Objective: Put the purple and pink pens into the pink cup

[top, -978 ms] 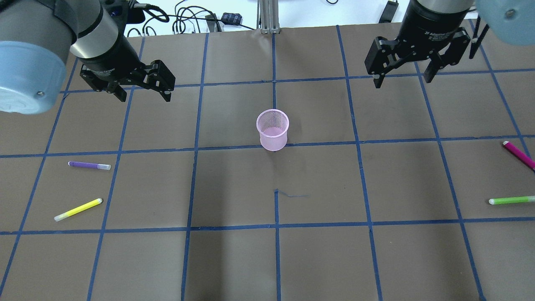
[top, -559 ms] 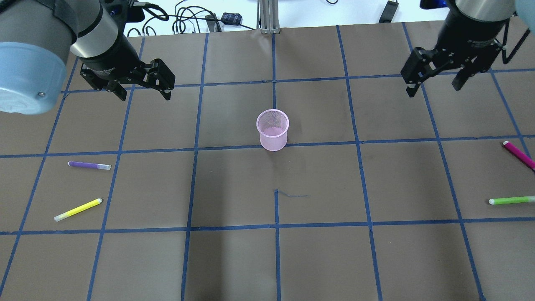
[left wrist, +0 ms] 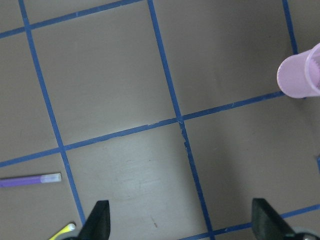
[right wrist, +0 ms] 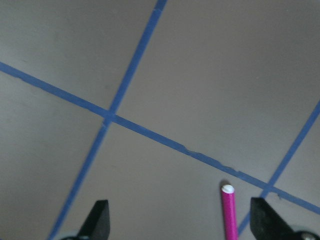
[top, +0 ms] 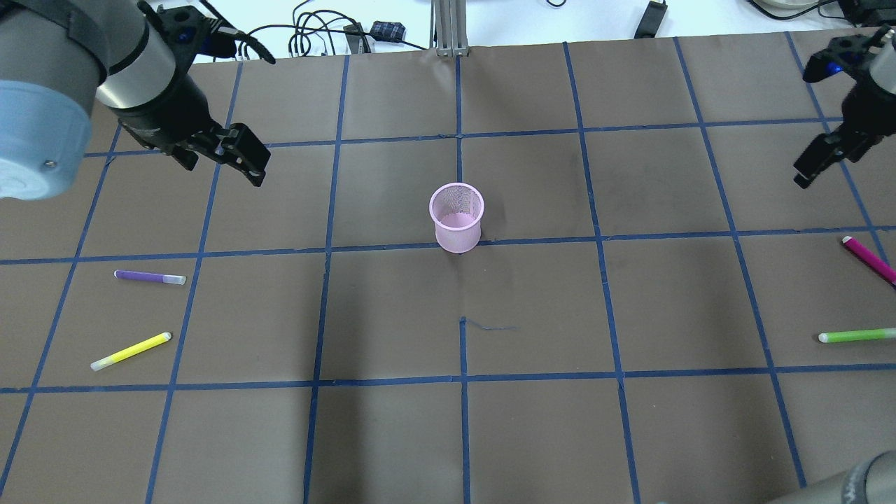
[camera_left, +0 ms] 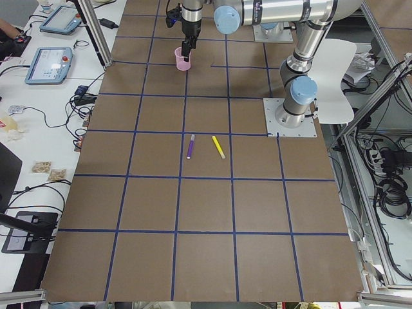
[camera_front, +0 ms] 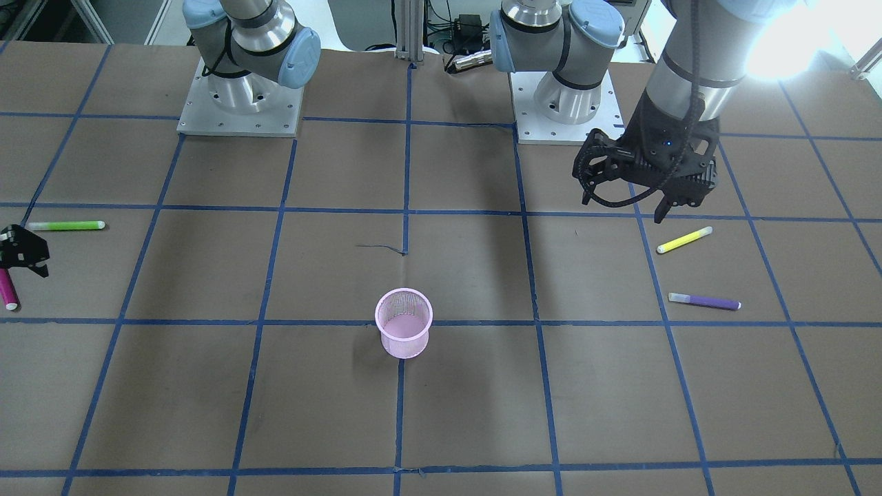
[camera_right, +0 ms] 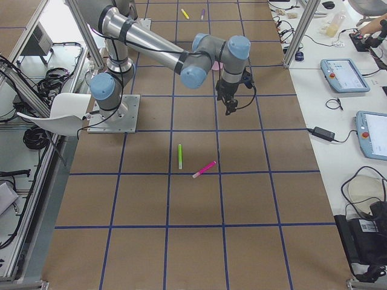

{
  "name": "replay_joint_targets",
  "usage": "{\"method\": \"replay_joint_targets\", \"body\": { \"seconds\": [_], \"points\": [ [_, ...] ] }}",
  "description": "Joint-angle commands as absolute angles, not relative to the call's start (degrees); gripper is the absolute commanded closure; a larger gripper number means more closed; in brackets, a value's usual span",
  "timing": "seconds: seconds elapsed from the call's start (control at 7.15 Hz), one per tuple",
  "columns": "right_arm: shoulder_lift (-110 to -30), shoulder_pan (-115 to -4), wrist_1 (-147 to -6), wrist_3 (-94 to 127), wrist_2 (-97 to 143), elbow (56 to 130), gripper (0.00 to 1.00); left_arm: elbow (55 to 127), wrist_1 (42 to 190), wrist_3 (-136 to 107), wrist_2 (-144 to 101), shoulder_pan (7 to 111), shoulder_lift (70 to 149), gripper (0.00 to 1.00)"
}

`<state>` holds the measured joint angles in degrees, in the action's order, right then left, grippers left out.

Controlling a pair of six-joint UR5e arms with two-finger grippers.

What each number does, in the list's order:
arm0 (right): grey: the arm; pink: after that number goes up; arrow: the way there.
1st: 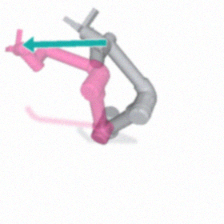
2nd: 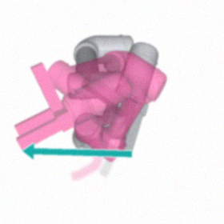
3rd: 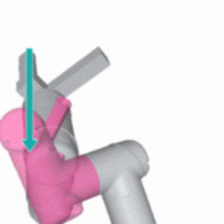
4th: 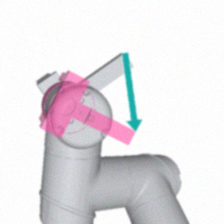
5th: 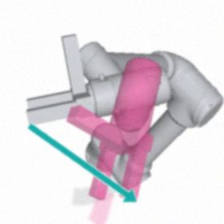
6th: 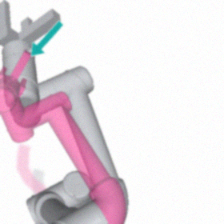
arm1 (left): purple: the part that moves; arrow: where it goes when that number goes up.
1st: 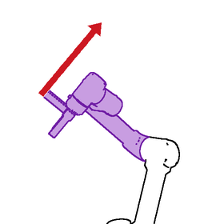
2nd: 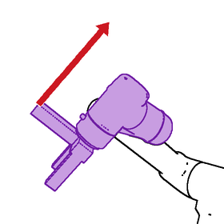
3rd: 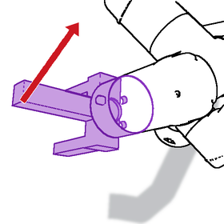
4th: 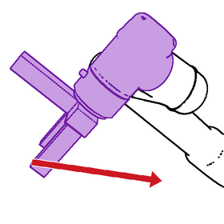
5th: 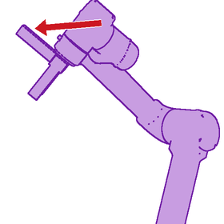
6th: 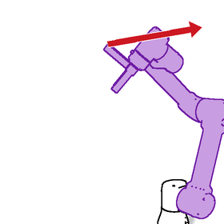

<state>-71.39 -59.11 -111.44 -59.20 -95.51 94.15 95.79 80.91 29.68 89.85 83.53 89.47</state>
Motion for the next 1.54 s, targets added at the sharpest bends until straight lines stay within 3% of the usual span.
{"method": "replay_joint_targets", "body": {
  "seconds": [0.0, 0.56, 0.84, 1.12, 1.26, 1.4],
  "points": [
    [-64.01, -50.82, -118.18, -74.84, -95.36, 94.39, 0.0, 98.34, 81.38, 58.92, 89.04, 73.7, 89.47, 0.0],
    [-61.7, -50.54, -129.88, -84.55, -95.98, 100.26, 0.0, 99.49, 81.92, 102.89, 83.16, 56.73, 92.97, 0.0],
    [-61.7, -50.54, -131.13, -84.46, -96.06, 102.04, 0.14, 99.06, 81.83, 123.66, 79.03, 51.1, 98.58, 0.0],
    [-61.61, -50.54, -131.05, -84.2, -96.15, 102.48, 0.36, 97.3, 80.86, 142.03, 74.39, 47.65, 106.83, 0.0],
    [-61.61, -50.54, -131.04, -84.11, -96.33, 102.22, 0.55, 96.16, 80.42, 145.77, 74.27, 47.29, 110.36, 0.0],
    [-61.44, -50.54, -131.04, -83.68, -96.42, 102.65, 0.58, 95.46, 76.33, 149.55, 74.35, 46.59, 113.78, 0.0]
  ]
}}
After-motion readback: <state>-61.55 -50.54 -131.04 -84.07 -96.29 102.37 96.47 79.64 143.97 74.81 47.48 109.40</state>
